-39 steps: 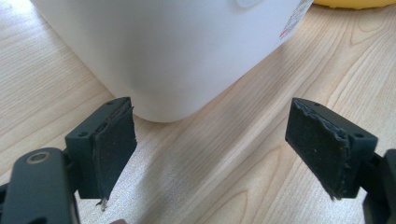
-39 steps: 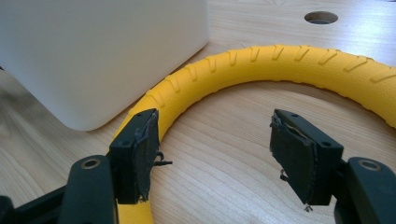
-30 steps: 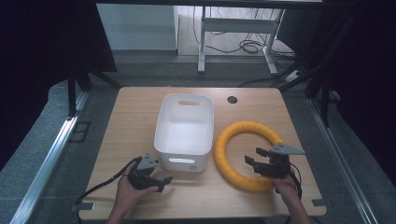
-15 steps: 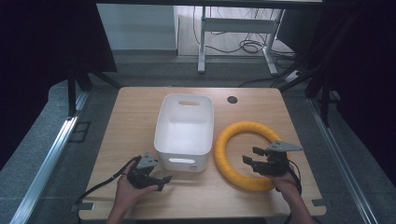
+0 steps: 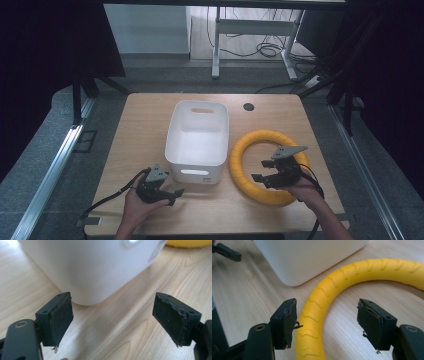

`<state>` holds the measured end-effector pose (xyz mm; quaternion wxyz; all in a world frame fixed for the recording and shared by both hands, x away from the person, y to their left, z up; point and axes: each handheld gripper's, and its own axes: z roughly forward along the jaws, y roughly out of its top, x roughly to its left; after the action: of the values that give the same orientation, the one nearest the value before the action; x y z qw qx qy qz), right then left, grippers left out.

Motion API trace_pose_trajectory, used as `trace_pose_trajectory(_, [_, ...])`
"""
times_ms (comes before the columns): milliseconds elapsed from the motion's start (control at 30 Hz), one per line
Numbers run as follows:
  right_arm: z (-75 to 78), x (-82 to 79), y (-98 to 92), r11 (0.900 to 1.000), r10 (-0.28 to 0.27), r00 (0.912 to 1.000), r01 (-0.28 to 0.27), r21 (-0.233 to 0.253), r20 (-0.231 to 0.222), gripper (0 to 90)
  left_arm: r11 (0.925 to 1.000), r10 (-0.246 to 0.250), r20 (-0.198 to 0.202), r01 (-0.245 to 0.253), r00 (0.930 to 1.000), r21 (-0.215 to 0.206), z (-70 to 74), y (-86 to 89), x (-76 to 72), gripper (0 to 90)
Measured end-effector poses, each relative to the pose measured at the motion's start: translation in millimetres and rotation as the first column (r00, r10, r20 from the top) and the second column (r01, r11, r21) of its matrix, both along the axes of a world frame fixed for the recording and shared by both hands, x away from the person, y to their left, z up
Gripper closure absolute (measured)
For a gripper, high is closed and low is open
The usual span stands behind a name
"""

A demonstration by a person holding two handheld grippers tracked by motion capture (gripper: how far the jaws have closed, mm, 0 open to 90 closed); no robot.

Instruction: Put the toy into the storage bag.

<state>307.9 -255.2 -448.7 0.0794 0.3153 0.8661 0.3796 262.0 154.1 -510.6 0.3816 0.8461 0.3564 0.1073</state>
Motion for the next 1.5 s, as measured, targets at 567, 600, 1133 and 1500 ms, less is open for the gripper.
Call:
trace_pose_trajectory(567, [-20.5,8.7,38.3,0.977,0.084,0.9825,-0.114,-0.180,-0.166,30.6,0.9998,-0.011,-0.019,0.011,0.9998,0.014,-1.8,-1.0,1.0,16.5])
trace_pose_trajectory(600, [-23.2,9.1,40.4,0.973,0.089,0.9809,-0.123,-0.197,-0.173,30.6,0.9998,-0.012,-0.020,0.012,0.9997,0.015,-2.1,-1.2,1.0,16.5])
trace_pose_trajectory(1133, [-52.1,9.6,67.4,0.873,0.119,0.9533,-0.234,-0.429,-0.278,34.9,0.9997,-0.010,-0.028,0.011,0.9996,0.024,-3.6,-2.1,1.8,16.4])
trace_pose_trajectory(1500, [-52.0,13.2,74.1,0.826,0.101,0.9487,-0.248,-0.507,-0.300,46.6,0.9996,-0.012,-0.032,0.013,0.9994,0.026,-4.9,-3.1,2.0,16.4])
